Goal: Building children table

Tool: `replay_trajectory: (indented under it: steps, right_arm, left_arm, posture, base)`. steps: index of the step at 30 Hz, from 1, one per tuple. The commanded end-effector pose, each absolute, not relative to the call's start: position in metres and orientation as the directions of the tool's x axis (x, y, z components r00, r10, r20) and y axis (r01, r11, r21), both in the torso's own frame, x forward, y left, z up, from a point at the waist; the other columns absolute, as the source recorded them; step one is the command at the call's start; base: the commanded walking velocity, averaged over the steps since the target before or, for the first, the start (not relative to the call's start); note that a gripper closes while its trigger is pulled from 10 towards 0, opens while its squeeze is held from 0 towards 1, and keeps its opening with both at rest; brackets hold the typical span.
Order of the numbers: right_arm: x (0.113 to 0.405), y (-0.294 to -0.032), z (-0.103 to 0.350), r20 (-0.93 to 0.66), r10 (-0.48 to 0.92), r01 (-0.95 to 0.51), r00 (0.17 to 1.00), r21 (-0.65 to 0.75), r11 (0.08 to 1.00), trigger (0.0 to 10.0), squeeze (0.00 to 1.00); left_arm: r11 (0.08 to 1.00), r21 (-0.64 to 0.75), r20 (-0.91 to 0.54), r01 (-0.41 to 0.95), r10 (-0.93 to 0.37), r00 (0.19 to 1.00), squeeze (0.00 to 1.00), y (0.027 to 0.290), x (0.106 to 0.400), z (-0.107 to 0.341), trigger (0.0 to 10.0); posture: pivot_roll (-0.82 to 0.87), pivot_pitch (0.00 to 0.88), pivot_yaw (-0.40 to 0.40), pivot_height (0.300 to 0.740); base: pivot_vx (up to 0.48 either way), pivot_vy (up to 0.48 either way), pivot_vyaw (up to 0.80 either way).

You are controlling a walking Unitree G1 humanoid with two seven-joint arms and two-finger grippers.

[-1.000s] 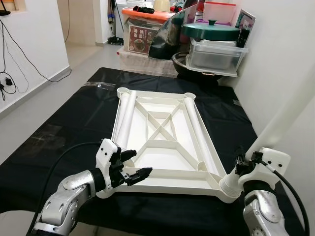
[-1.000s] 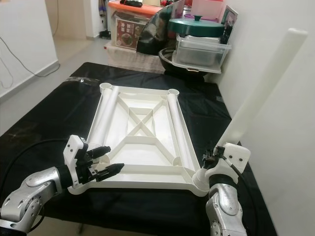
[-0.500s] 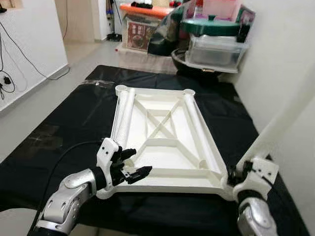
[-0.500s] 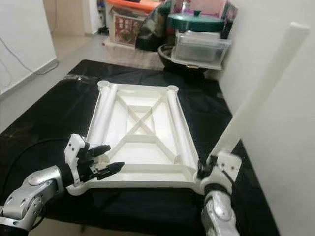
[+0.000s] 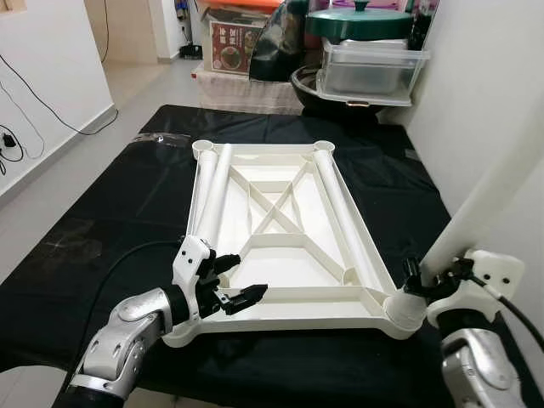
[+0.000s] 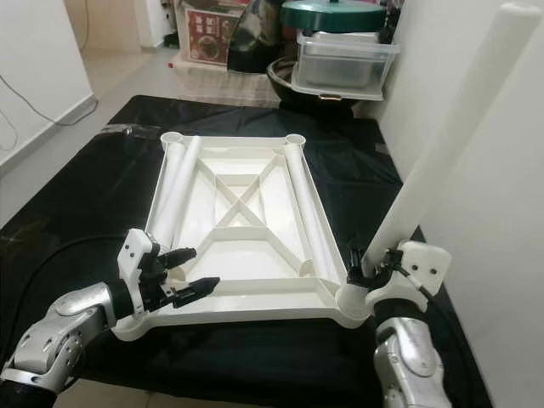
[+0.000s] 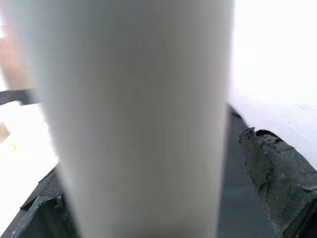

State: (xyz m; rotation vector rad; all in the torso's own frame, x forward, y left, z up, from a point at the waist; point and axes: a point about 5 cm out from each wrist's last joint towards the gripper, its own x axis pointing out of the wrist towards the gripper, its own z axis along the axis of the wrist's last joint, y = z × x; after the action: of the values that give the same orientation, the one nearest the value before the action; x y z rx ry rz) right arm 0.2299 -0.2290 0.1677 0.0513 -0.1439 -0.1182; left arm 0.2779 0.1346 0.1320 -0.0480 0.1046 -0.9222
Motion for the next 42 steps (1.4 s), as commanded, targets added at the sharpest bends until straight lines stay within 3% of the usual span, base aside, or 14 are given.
replay_trajectory:
  steps: [1, 4, 5, 6, 10, 15, 20, 21, 23, 24, 25, 27, 38, 42]
  right_arm:
    - [0.230, -0.240, 0.177, 0.153, -0.058, 0.055, 0.987, 0.020, 0.998, 10.0, 1.00]
    - [0.232, -0.247, 0.179, 0.149, -0.032, 0.032, 0.988, -0.001, 0.999, 10.0, 0.94]
    - [0.233, -0.254, 0.182, 0.146, -0.001, 0.005, 0.989, -0.024, 1.000, 10.0, 0.59]
    - [0.235, -0.262, 0.185, 0.141, 0.034, -0.029, 0.989, -0.040, 0.999, 10.0, 0.00]
    - [0.236, -0.275, 0.188, 0.118, 0.105, -0.098, 0.987, -0.066, 0.993, 10.0, 0.00]
    - [0.235, -0.299, 0.184, 0.003, 0.310, -0.310, 0.951, -0.021, 0.950, 10.0, 0.00]
    - [0.244, -0.313, 0.185, -0.023, 0.379, -0.379, 0.925, -0.019, 0.925, 10.0, 0.00]
    - [0.249, -0.316, 0.185, -0.030, 0.399, -0.399, 0.917, -0.016, 0.917, 8.5, 0.00]
    - [0.252, -0.318, 0.186, -0.036, 0.412, -0.412, 0.911, -0.015, 0.911, 8.1, 0.00]
    - [0.258, -0.322, 0.186, -0.038, 0.425, -0.425, 0.905, -0.013, 0.905, 4.0, 0.00]
    - [0.258, -0.322, 0.186, -0.038, 0.425, -0.425, 0.905, -0.013, 0.905, 4.0, 0.00]
    - [0.266, -0.324, 0.188, -0.035, 0.448, -0.449, 0.894, -0.026, 0.893, 0.0, 0.00]
    - [0.268, -0.319, 0.177, -0.041, 0.516, -0.516, 0.855, 0.006, 0.856, 0.0, 0.00]
    - [0.274, -0.319, 0.166, -0.034, 0.385, -0.384, 0.922, 0.039, 0.923, 0.0, 0.00]
  left_arm:
    - [0.592, -0.085, -0.071, 0.802, -0.806, 0.587, 0.00, 0.131, 0.278, 0.130, 10.0]
    - [0.590, -0.086, -0.071, 0.803, -0.807, 0.586, 0.00, 0.131, 0.278, 0.130, 10.0]
    - [0.588, -0.087, -0.070, 0.804, -0.809, 0.584, 0.00, 0.130, 0.278, 0.130, 10.0]
    - [0.587, -0.087, -0.069, 0.805, -0.809, 0.583, 0.00, 0.130, 0.278, 0.129, 10.0]
    - [0.586, -0.087, -0.066, 0.806, -0.811, 0.582, 0.00, 0.129, 0.278, 0.129, 10.0]
    - [0.579, -0.090, -0.062, 0.811, -0.816, 0.575, 0.00, 0.127, 0.279, 0.129, 10.0]
    - [0.574, -0.091, -0.058, 0.814, -0.819, 0.571, 0.00, 0.124, 0.279, 0.129, 10.0]
    - [0.574, -0.090, -0.056, 0.814, -0.819, 0.571, 0.00, 0.124, 0.279, 0.129, 10.0]
    - [0.574, -0.089, -0.055, 0.814, -0.819, 0.572, 0.00, 0.123, 0.280, 0.129, 10.0]
    - [0.576, -0.087, -0.054, 0.813, -0.818, 0.573, 0.00, 0.124, 0.280, 0.130, 10.0]
    - [0.576, -0.087, -0.054, 0.813, -0.818, 0.573, 0.00, 0.124, 0.280, 0.130, 10.0]
    - [0.580, -0.082, -0.053, 0.810, -0.815, 0.578, 0.00, 0.124, 0.281, 0.130, 10.0]
    - [0.577, -0.082, -0.047, 0.813, -0.817, 0.575, 0.00, 0.123, 0.280, 0.130, 10.0]
    - [0.576, -0.080, -0.048, 0.813, -0.817, 0.574, 0.00, 0.122, 0.281, 0.129, 10.0]
  posture:
    - [0.08, 0.000, -0.074, 0.740]
    - [0.09, 0.000, -0.075, 0.740]
    - [0.08, 0.000, -0.076, 0.740]
    - [0.09, 0.000, -0.080, 0.740]
    - [0.09, 0.000, -0.081, 0.740]
    - [0.09, 0.000, -0.084, 0.740]
    - [0.10, 0.000, -0.087, 0.740]
    - [0.11, 0.000, -0.090, 0.740]
    - [0.11, 0.000, -0.090, 0.740]
    - [0.11, 0.000, -0.098, 0.740]
    - [0.11, 0.000, -0.098, 0.740]
    - [0.12, 0.000, -0.103, 0.740]
    - [0.13, 0.000, -0.107, 0.740]
    - [0.13, 0.000, -0.107, 0.740]
  base:
    - [0.000, 0.000, 0.00]
    - [0.000, 0.000, 0.00]
    - [0.000, 0.000, 0.00]
    - [0.000, 0.000, 0.00]
    - [0.000, 0.000, 0.00]
    - [0.000, 0.000, 0.00]
    - [0.000, 0.000, 0.00]
    - [0.000, 0.000, 0.00]
    - [0.000, 0.000, 0.00]
    - [0.000, 0.000, 0.00]
    - [0.000, 0.000, 0.00]
    - [0.000, 0.000, 0.00]
    - [0.000, 0.000, 0.00]
    - [0.000, 0.000, 0.00]
